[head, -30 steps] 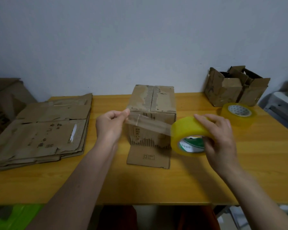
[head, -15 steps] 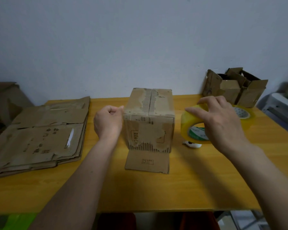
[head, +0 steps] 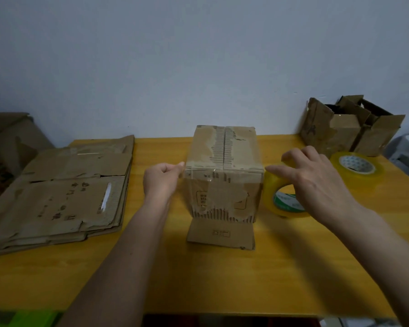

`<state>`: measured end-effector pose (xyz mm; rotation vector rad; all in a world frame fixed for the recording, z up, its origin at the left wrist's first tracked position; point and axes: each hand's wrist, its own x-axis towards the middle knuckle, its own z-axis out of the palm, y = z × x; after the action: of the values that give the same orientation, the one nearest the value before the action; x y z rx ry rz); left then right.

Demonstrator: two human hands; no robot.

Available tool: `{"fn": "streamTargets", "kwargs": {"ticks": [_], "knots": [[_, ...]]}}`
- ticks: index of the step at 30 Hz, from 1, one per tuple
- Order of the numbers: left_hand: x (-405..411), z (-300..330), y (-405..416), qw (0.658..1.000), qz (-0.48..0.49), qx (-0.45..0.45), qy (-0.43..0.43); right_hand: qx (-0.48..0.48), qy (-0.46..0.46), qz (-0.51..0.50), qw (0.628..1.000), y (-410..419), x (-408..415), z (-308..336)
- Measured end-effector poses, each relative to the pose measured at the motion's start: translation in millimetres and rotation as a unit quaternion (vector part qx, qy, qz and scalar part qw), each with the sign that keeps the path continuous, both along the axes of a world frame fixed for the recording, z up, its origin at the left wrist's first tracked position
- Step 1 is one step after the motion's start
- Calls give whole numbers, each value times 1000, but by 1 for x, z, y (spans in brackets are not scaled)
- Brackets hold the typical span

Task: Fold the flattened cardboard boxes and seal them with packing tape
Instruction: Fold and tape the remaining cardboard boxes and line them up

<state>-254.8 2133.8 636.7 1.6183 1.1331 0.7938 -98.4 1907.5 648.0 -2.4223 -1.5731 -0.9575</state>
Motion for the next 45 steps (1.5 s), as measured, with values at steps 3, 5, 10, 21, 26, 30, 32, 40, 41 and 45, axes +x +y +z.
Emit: {"fn": "streamTargets", "kwargs": {"ticks": [3, 5, 10, 21, 26, 30, 32, 40, 41, 45], "knots": [[1, -4, 0, 998, -33, -49, -28, -3, 9, 3, 1000, 2, 1, -2], [3, -8, 4, 997, -55, -48, -2, -8, 20, 5, 1000, 2, 1, -1], [5, -11, 18, 990, -58, -56, 117, -13, 41, 2, 999, 2, -3, 1], [-11, 45, 8, 925, -152, 224, 268, 21, 139, 36, 989, 15, -43, 9], [13, 63, -45, 773, -215, 340, 491, 15, 211, 67, 975, 31, -67, 13], [24, 50, -59, 755, -211, 355, 509, -6, 281, 40, 959, 32, -73, 16], [27, 46, -51, 752, -220, 355, 510, 3, 377, 64, 924, 29, -69, 18], [27, 38, -19, 777, -304, 363, 415, 69, 468, -128, 872, 2, 21, -32], [27, 39, -18, 780, -319, 358, 402, -8, 464, -176, 868, 2, 29, -48], [29, 41, -12, 799, -377, 318, 344, -146, 405, -218, 876, 3, 35, -88]]}}
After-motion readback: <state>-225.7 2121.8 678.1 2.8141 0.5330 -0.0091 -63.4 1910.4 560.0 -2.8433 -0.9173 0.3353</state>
